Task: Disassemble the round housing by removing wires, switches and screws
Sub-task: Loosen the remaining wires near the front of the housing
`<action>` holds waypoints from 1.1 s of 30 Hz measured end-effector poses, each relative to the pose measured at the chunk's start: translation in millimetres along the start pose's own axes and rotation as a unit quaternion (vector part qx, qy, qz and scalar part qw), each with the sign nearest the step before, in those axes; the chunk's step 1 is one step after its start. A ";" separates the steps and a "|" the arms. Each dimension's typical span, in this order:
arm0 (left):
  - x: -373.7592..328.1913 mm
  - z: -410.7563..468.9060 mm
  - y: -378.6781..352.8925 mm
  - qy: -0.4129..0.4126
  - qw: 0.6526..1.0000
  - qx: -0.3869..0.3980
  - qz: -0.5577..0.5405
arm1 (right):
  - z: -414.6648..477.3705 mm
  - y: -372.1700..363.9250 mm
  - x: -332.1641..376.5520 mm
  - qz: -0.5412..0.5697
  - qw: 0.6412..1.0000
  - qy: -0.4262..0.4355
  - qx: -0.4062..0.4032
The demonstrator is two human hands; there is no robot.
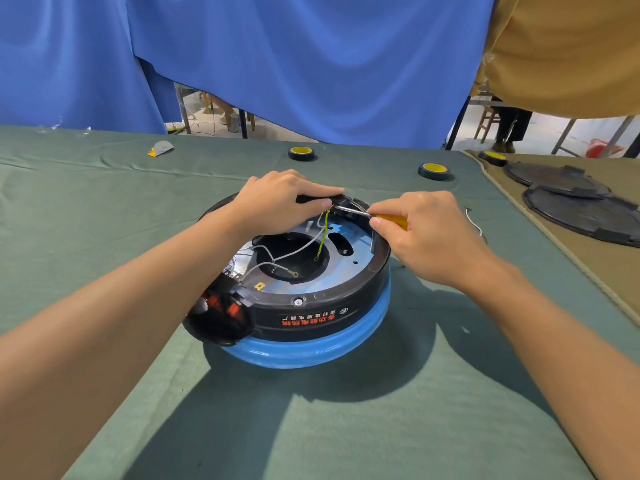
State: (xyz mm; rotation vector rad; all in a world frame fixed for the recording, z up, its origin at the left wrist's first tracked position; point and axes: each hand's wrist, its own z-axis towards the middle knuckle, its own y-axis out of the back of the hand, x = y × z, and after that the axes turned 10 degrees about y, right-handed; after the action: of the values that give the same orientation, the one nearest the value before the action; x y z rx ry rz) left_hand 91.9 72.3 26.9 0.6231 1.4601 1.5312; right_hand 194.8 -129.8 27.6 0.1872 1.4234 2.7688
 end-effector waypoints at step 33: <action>-4.2 3.3 1.3 0.014 1.000 0.012 -0.007 | -0.6 -4.0 2.8 0.004 1.000 -0.022 -0.001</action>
State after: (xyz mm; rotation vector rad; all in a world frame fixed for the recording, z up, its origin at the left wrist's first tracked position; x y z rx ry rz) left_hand 96.3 70.5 29.6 0.6062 1.5028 1.5193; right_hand 191.8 -127.8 24.2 0.2517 1.4130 2.7537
